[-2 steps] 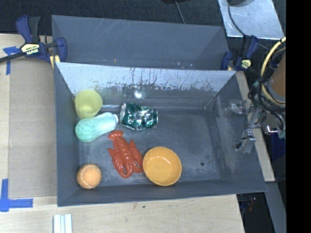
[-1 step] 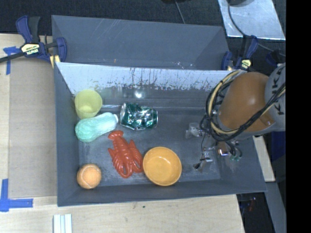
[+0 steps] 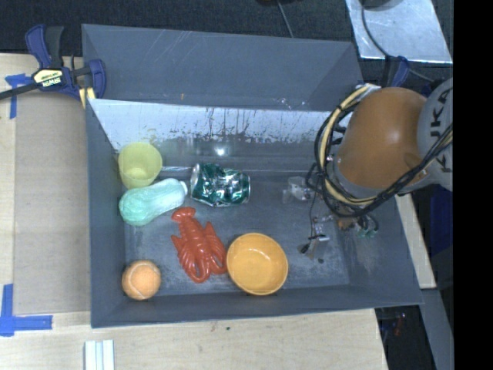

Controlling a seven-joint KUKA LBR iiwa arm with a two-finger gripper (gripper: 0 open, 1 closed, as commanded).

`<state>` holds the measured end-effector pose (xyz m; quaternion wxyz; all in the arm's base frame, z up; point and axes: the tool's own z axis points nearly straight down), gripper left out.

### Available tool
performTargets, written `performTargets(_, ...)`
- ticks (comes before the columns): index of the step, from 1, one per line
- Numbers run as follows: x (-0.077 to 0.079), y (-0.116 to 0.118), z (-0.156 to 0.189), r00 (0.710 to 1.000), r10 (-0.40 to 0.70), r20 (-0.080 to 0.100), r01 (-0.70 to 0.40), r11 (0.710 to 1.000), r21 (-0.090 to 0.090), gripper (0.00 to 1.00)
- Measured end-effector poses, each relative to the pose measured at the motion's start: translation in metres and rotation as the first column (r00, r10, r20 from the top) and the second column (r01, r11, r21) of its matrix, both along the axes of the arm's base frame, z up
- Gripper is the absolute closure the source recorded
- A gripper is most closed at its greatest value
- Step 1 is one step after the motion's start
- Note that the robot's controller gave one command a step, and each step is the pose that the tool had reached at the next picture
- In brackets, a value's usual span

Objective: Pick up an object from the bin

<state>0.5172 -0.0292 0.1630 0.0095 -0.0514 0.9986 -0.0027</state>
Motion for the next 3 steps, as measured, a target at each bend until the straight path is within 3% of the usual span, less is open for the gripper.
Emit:
performTargets(1,-0.034,0.05,-0.063,0.998,0.062,-0.013,-0.062,0.998,0.004,0.0)
performTargets(2,-0.013,0.078,-0.093,0.967,0.254,0.005,-0.254,0.967,-0.008,0.0)
performTargets(3,-0.011,0.102,-0.092,0.914,0.405,-0.004,-0.405,0.914,-0.001,1.0)
